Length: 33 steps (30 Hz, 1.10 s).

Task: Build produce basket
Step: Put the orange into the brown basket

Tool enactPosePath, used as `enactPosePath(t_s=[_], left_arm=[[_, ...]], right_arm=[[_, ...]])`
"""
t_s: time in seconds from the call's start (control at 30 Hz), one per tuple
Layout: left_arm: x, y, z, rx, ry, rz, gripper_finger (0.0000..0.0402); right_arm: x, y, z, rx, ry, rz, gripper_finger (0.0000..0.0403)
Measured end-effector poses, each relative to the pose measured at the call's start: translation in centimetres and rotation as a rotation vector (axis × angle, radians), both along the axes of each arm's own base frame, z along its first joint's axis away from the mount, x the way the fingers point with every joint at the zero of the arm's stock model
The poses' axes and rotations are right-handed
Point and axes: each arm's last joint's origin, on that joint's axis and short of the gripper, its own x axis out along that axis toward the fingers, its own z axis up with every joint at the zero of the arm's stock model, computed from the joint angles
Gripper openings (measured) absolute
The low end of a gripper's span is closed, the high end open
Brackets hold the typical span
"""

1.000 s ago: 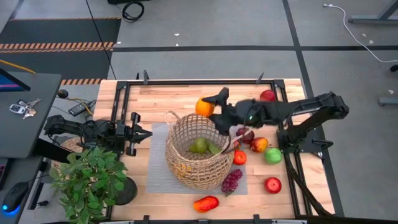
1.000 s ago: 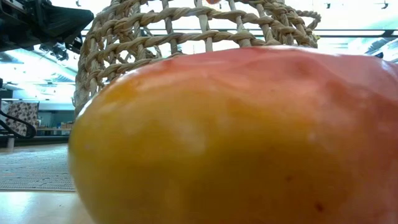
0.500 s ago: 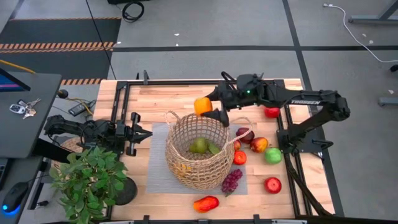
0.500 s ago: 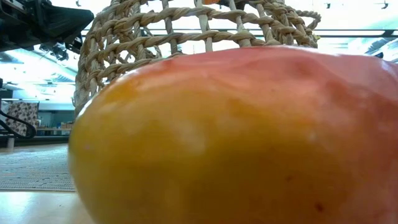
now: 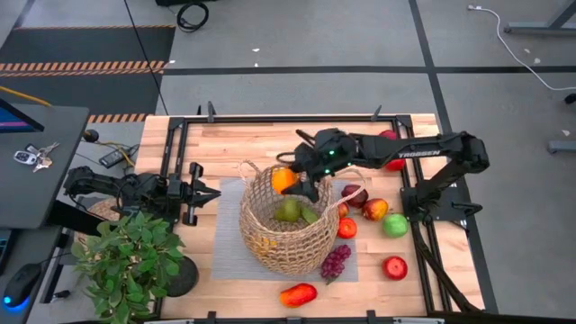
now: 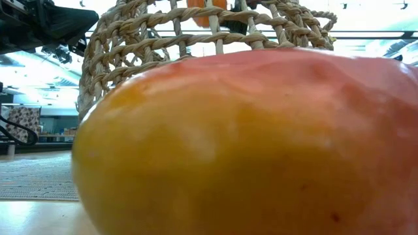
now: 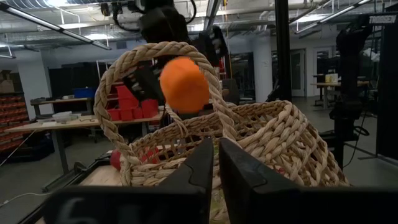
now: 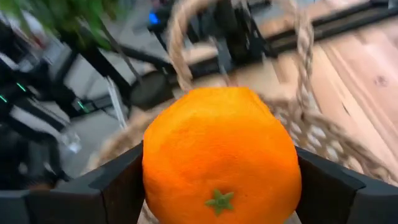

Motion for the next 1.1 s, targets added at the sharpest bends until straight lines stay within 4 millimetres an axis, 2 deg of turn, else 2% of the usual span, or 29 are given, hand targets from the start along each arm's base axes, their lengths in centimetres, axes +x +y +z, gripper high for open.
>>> enactPosePath(t_s=[0.27, 0.47, 0.67, 0.97, 1.1], left_arm=[[0.0, 0.0, 0.0, 0.0, 0.0, 0.0, 0.0028], [0.0, 0.0, 0.0, 0.0, -0.001, 0.0, 0.0027], [0.0, 0.0, 0.0, 0.0, 0.0, 0.0, 0.0035], [0.0, 0.0, 0.0, 0.0, -0.002, 0.0, 0.003], [0.0, 0.0, 0.0, 0.0, -0.002, 0.0, 0.0028]], right_arm=[[3.3, 2.1, 0.1, -0.132, 0.263, 0.091, 0.033], [5.8, 2.6, -1.8, -0.141, 0.442, 0.238, 0.033], [7.4, 3.2, -4.2, -0.16, 0.467, 0.4, 0.033], [8.2, 3.6, -6.6, -0.222, 0.501, 0.486, 0.033], [8.6, 4.4, -7.6, -0.338, 0.49, 0.564, 0.033]])
